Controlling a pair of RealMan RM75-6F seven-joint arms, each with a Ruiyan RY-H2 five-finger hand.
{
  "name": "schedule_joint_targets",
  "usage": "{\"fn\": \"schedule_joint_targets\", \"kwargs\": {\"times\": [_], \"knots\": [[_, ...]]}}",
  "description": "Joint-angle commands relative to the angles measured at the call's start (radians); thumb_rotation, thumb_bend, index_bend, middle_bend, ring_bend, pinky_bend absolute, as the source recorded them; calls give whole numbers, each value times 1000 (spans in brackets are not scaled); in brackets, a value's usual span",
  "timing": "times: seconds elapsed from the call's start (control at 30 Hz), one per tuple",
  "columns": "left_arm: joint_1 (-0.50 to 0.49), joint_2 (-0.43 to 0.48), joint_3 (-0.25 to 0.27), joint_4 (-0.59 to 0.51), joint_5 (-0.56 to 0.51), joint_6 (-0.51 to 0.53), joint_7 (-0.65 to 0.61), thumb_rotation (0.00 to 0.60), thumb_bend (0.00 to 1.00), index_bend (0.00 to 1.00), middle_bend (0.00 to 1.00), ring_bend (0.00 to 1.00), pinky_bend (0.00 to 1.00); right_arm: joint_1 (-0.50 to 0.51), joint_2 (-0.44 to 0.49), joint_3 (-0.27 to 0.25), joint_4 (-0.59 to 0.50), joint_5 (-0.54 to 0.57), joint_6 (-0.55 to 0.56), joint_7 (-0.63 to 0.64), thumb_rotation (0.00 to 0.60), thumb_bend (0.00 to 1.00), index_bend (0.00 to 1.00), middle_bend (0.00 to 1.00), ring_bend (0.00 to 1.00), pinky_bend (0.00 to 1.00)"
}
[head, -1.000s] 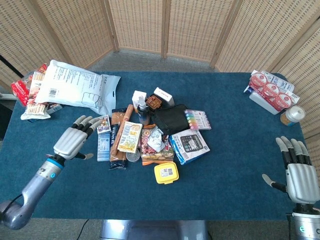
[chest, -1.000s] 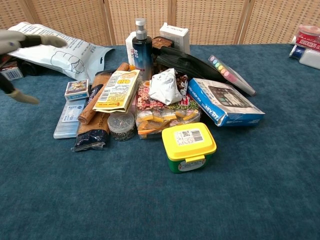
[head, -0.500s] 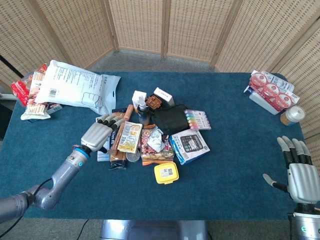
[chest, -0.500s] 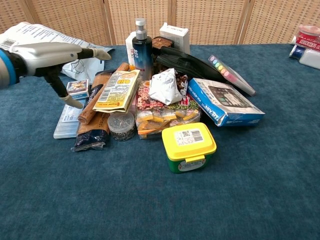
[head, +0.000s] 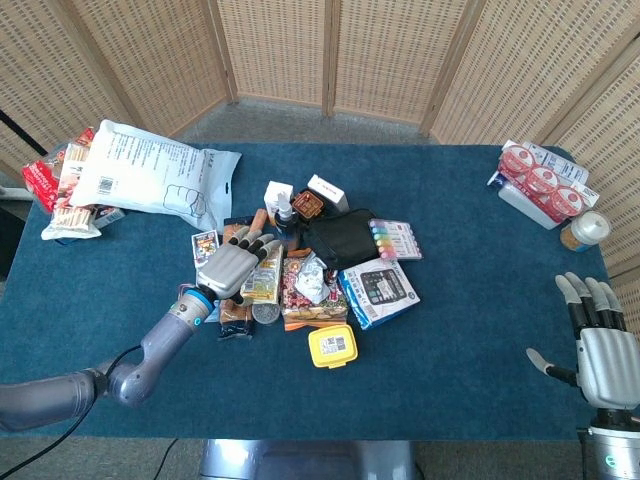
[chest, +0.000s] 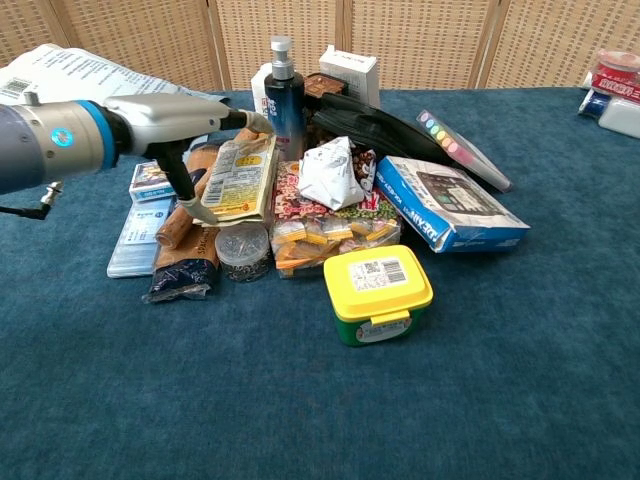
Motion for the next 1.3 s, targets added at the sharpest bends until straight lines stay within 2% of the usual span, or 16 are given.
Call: {"fn": "schedule_joint_targets", "kwargs": {"times": [0.03, 0.07, 0.13, 0.23, 0.33, 0.53, 0.83, 1.07, 1.3], "knots": [[-23, -31, 3, 27, -15, 12, 20, 600, 66, 124, 10, 0, 74, -2, 3, 0, 0, -3, 3, 7, 600, 0, 0, 0, 0, 0], [-28, -41, 5, 35, -17, 22, 30, 600, 66, 204, 66, 15, 176, -2, 4, 0, 0, -3, 4, 11, 600, 0, 0, 0, 0, 0], [-32, -54, 7, 44, -15, 43, 39, 600, 65, 376, 270, 147, 423, -3, 6, 0, 0, -4, 4, 19, 600, 0, 0, 0, 0, 0], [-32, -71, 14, 55, -5, 87, 57, 600, 73, 686, 658, 524, 744, -4, 10, 1, 1, -5, 7, 31, 600, 0, 0, 0, 0, 0], [-26, -73, 18, 50, 4, 122, 65, 600, 91, 816, 805, 670, 849, -6, 13, 1, 1, -6, 9, 38, 600, 0, 0, 0, 0, 0], [-9, -30, 18, -2, 18, 168, 61, 600, 93, 836, 845, 720, 886, -6, 14, -1, -1, -9, 7, 40, 600, 0, 0, 0, 0, 0], [41, 125, 0, -176, 46, 242, 21, 600, 92, 840, 851, 722, 887, -7, 16, -1, -6, -12, 9, 38, 600, 0, 0, 0, 0, 0], [66, 292, -58, -365, 53, 310, 16, 600, 94, 841, 855, 727, 884, -6, 13, -6, -13, -21, 8, 24, 600, 0, 0, 0, 0, 0], [69, 417, -113, -497, 29, 352, 42, 600, 93, 841, 854, 727, 884, -9, 13, -8, -17, -28, 13, 20, 600, 0, 0, 0, 0, 0]]}}
